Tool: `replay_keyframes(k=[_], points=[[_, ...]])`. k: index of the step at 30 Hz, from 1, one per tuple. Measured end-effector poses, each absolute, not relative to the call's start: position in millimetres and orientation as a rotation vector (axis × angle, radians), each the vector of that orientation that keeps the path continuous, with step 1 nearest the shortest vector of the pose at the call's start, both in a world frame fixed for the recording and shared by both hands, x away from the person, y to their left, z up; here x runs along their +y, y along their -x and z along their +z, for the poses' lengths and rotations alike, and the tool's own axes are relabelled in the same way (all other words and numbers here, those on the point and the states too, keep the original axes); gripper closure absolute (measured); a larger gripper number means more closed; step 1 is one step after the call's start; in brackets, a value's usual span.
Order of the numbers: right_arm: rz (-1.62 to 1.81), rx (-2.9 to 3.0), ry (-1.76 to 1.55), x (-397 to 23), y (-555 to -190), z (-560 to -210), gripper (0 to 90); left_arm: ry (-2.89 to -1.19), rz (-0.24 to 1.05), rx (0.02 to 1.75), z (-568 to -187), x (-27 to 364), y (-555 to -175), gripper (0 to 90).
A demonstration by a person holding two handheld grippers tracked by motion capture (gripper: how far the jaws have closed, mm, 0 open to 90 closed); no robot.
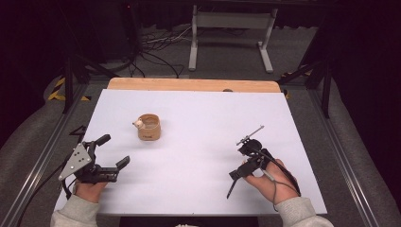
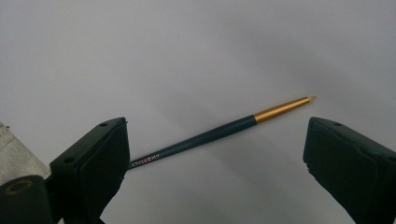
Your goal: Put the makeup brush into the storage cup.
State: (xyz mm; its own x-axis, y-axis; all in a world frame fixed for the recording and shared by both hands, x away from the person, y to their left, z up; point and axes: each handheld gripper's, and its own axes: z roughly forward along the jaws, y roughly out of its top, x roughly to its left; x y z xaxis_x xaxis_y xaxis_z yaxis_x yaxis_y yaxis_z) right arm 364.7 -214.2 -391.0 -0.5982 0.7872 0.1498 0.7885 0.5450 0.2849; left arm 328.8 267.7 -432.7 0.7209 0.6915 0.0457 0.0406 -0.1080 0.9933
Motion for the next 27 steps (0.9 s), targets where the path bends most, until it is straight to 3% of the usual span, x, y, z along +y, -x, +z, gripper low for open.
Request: replay_keyframes(k=[27], points=[[-0.335,-2.769,1.446,-204.7,-369.4,-416.1,14.0,-1.618,0.596,0.592,-434.5,265.5,-327.9,0.9]])
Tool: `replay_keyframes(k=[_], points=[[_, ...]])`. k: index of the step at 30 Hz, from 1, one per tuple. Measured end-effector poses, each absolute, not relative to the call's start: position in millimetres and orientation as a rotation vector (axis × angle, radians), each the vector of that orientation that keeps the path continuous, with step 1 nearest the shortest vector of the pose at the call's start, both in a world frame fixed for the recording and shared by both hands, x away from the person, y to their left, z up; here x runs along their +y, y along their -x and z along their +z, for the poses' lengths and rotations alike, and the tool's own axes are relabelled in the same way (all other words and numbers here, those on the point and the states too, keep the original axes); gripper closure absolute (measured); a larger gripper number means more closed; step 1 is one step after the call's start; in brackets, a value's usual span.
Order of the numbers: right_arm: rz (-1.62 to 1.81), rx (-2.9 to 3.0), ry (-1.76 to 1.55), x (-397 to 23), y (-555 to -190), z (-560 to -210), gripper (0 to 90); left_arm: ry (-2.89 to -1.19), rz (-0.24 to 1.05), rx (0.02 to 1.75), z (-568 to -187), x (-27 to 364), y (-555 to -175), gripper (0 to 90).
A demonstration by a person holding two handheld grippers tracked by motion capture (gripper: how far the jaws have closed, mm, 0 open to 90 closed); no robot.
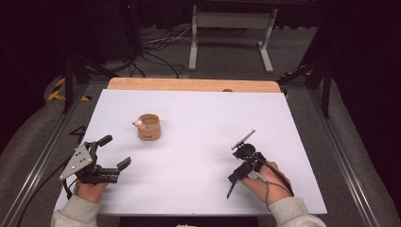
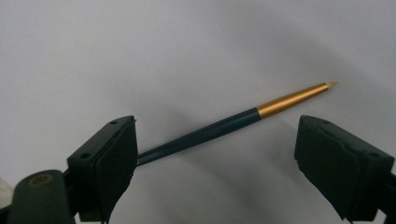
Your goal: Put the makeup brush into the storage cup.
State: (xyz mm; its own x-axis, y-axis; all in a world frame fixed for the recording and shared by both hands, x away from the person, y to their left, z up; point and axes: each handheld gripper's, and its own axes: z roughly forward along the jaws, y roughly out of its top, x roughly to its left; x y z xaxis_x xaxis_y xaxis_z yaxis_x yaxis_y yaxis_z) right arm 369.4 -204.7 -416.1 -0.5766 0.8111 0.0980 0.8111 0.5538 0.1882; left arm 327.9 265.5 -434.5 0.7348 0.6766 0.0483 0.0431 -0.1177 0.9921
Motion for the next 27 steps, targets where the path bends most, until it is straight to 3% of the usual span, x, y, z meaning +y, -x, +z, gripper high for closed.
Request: replay_keyframes(k=[13,27], points=[[0.293,2.773,-1.429,-200.6,-369.1,-425.0,18.4,-1.609,0.58,0.589,-434.7,266.3,-327.8,1.2],[0.176,2.729,-1.358,-190.8,-365.8,-425.3,31.9,-1.606,0.572,0.589,-434.9,266.3,-328.0,1.3]])
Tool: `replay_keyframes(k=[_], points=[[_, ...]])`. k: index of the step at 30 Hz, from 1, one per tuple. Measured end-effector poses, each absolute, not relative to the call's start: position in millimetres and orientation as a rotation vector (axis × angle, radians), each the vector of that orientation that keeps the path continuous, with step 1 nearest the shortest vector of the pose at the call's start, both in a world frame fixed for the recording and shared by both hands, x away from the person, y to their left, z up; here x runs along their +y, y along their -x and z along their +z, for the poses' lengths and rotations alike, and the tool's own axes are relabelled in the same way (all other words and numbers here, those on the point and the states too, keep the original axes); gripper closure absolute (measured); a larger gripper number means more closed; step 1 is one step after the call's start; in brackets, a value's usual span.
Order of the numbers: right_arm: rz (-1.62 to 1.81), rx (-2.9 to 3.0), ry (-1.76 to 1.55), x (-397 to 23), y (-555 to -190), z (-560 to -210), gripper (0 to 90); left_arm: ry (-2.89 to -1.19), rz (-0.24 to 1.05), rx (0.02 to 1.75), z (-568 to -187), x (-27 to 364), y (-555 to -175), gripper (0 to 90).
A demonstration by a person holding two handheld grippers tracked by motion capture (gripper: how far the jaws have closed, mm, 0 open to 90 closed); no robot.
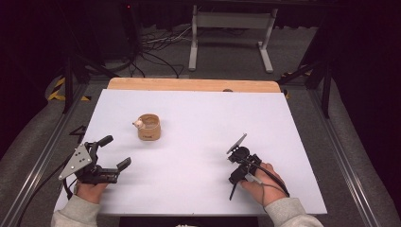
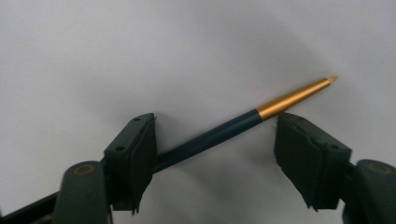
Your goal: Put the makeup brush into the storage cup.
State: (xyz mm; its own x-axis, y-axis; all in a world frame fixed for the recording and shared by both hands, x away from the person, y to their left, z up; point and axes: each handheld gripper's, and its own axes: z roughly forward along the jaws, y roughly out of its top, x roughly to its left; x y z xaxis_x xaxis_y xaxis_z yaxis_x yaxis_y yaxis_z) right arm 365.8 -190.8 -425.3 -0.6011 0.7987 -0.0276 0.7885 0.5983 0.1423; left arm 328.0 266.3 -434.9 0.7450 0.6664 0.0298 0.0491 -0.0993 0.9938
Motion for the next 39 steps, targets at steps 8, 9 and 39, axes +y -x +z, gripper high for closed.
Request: replay_keyframes(k=[8,9,39], points=[[0.18,2.742,-1.324,-188.3,-365.0,-421.1,58.1,-1.618,0.564,0.592,-434.8,265.5,-328.4,1.9],[0.178,2.744,-1.32,-188.2,-365.1,-420.9,61.4,-1.622,0.568,0.594,-434.6,265.4,-328.3,2.2],[0.325,2.729,-1.211,-189.6,-361.4,-397.7,83.2,-1.645,0.54,0.572,-433.5,260.5,-330.8,0.0]])
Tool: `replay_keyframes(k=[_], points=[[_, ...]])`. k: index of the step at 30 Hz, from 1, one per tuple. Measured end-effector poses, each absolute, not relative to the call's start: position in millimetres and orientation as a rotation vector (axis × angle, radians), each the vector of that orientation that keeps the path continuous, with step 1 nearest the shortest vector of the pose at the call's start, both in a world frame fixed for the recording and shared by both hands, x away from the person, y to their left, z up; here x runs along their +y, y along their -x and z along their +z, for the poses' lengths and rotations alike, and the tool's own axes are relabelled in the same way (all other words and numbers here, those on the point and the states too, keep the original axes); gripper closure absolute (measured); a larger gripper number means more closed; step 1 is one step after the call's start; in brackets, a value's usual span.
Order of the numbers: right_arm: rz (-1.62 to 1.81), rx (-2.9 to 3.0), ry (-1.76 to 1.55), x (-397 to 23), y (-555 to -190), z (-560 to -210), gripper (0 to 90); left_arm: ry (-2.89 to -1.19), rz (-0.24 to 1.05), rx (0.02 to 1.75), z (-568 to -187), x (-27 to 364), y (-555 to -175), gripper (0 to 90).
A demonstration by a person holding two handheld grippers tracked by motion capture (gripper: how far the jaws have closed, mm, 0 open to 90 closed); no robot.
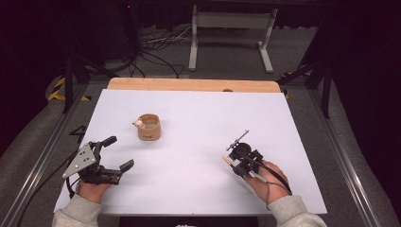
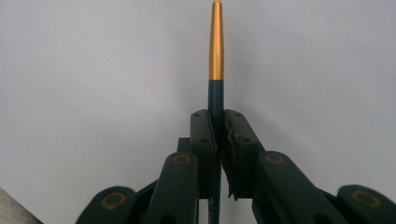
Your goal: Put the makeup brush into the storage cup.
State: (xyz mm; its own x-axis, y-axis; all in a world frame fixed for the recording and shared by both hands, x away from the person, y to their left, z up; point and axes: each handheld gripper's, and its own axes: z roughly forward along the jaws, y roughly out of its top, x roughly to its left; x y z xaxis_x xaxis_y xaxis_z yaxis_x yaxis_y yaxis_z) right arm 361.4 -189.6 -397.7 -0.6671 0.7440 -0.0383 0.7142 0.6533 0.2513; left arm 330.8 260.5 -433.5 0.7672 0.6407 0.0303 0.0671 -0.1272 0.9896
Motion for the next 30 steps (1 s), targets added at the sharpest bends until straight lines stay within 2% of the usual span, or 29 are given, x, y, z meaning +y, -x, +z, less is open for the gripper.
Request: replay_keyframes(k=[7,17,30], points=[[0.469,2.678,-1.142,-190.2,-357.0,-377.8,83.2,-1.625,0.489,0.622,-432.3,262.6,-334.4,0.4],[0.697,2.576,-1.013,-188.4,-349.1,-352.5,83.2,-1.589,0.498,0.607,-427.9,260.2,-334.9,0.0],[1.104,2.444,-0.838,-197.9,-339.3,-350.6,83.2,-1.6,0.454,0.569,-421.0,245.0,-333.7,2.0]])
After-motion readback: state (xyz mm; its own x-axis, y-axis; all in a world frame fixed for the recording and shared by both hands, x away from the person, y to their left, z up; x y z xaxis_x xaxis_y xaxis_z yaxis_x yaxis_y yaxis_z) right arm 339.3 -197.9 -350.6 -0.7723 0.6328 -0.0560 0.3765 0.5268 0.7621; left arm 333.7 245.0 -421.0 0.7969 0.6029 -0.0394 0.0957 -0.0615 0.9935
